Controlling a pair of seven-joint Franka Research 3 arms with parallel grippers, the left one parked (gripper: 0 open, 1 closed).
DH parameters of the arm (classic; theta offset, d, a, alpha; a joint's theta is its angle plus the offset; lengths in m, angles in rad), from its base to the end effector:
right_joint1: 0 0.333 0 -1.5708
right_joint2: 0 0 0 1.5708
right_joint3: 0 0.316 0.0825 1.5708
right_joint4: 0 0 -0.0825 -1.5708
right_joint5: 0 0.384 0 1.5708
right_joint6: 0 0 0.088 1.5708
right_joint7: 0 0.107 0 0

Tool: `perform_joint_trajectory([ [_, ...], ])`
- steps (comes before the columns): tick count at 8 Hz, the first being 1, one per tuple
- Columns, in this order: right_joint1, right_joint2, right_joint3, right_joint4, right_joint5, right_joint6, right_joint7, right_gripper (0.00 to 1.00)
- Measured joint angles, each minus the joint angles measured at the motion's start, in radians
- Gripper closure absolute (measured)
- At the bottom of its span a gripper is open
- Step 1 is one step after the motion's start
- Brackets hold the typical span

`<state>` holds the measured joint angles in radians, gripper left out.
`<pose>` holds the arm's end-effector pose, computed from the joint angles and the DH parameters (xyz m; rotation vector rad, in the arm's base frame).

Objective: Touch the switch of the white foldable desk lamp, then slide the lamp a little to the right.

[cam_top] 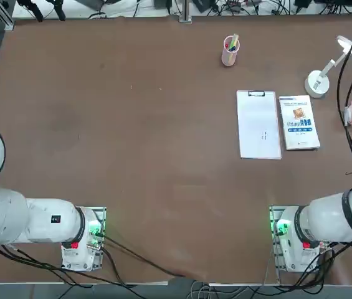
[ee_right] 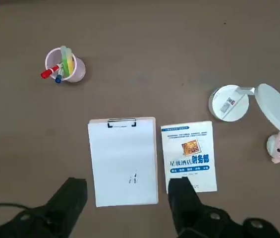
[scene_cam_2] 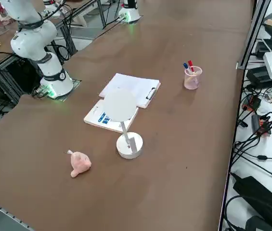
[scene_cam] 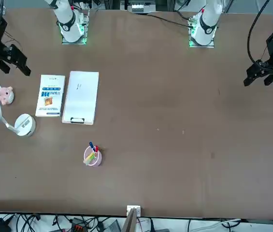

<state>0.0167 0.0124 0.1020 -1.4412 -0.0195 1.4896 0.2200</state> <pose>0.5463 0.0625 0.6711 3.1250 -0.1615 0.0604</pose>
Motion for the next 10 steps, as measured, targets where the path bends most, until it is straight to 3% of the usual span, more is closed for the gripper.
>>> perform_joint_trajectory([
  [5,-0.038,0.009,-0.001,-0.022,0.0,-0.015,-0.004,0.0],
  [10,-0.063,0.037,-0.037,-0.023,0.022,-0.015,-0.006,0.0],
])
